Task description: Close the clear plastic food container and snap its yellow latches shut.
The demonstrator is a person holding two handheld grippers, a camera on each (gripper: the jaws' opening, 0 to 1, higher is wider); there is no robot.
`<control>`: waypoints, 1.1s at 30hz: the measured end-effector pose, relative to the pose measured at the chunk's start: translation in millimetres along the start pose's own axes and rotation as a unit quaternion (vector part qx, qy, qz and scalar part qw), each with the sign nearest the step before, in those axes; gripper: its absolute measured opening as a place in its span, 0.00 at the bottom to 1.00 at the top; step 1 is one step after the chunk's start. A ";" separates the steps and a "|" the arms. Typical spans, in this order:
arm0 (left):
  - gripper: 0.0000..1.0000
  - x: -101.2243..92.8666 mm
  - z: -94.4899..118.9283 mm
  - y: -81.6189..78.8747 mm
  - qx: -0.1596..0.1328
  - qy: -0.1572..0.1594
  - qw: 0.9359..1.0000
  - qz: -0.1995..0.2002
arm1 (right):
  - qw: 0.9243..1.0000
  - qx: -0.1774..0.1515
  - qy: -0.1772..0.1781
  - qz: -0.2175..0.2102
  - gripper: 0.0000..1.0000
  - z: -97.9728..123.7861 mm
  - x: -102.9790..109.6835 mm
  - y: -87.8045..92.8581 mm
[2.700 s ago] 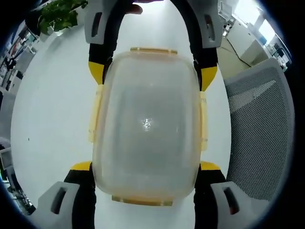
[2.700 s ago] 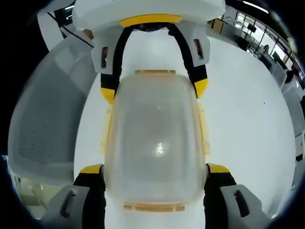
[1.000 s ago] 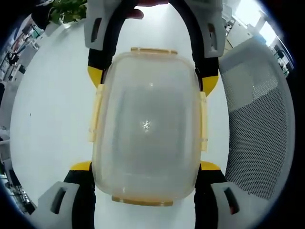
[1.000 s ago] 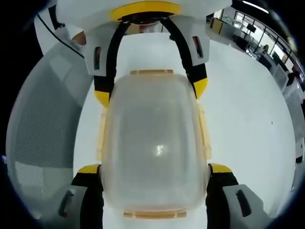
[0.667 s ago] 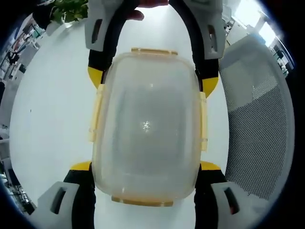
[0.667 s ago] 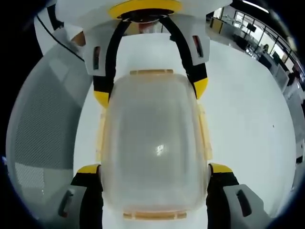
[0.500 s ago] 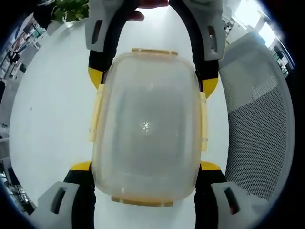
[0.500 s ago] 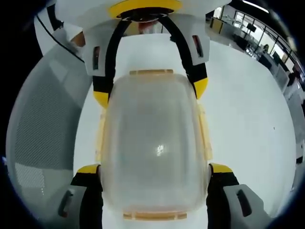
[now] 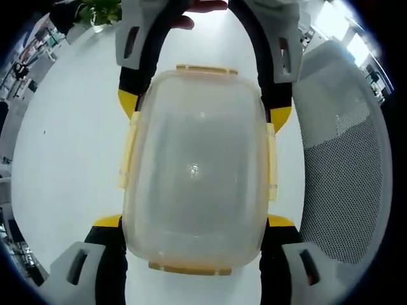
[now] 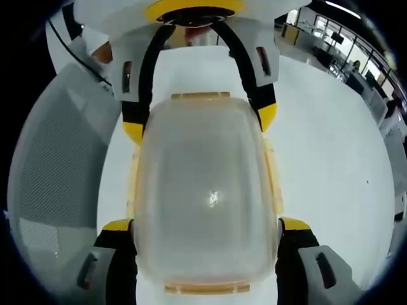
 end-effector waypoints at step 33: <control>0.88 5.4 9.2 34.3 -0.010 0.003 1.000 0.006 | 1.000 0.002 0.012 -0.003 0.94 -15.7 0.2 -32.9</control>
Point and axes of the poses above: the point that each gripper's makers call its tool centre point, and the gripper's own axes: z roughly backward along the fingers, x roughly to its left, y roughly out of its underside, the point moved 6 cm from there along z, roughly backward along the fingers, and after that the axes turned 12 degrees about y, right-handed, at the moved point
